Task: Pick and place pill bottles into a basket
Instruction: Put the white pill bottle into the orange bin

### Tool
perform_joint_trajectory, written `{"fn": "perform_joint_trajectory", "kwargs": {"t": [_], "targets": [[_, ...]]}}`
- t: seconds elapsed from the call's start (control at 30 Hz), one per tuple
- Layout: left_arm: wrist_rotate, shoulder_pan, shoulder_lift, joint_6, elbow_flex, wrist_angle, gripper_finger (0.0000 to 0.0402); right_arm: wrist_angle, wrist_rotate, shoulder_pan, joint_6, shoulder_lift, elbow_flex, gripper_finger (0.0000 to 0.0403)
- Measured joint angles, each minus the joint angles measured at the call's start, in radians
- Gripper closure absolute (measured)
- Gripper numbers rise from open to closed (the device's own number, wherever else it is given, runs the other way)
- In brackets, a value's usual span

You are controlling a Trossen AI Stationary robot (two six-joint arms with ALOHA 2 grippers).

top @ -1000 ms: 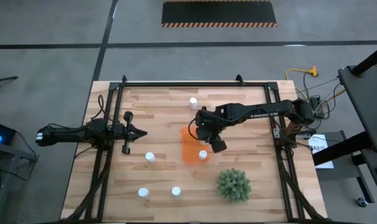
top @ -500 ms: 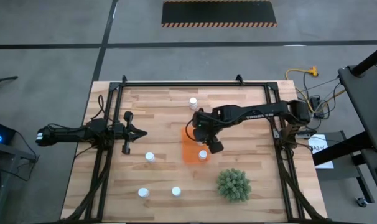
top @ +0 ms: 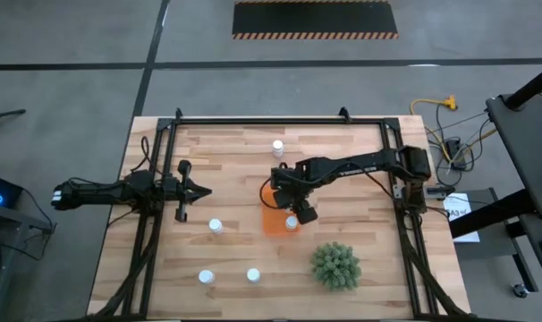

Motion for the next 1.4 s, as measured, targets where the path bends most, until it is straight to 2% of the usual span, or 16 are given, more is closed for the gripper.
{"fn": "perform_joint_trajectory", "kwargs": {"t": [0.23, 0.33, 0.6, 1.03, 1.4], "targets": [[0.001, 0.0, 0.0, 0.0, 0.0, 0.0, 0.0401, 0.008, -0.001, -0.002, -0.011, 0.063, 0.008, 0.0257], [0.001, 0.0, 0.0, 0.0, 0.0, 0.0, 0.0401, 0.011, 0.0, -0.002, -0.019, 0.067, 0.007, 0.0243], [0.0, 0.0, 0.0, 0.0, 0.0, 0.0, 0.0401, 0.011, 0.005, 0.0, -0.019, 0.011, -0.003, 0.0202], [0.0, 0.0, 0.001, 0.0, 0.0, 0.0, 0.0401, 0.03, 0.014, 0.0, -0.016, -0.078, 0.0, 0.0187], [0.0, 0.0, 0.0, 0.0, 0.0, 0.0, 0.0401, 0.32, 0.012, -0.007, 0.032, -0.08, -0.003, 0.0186]]}}
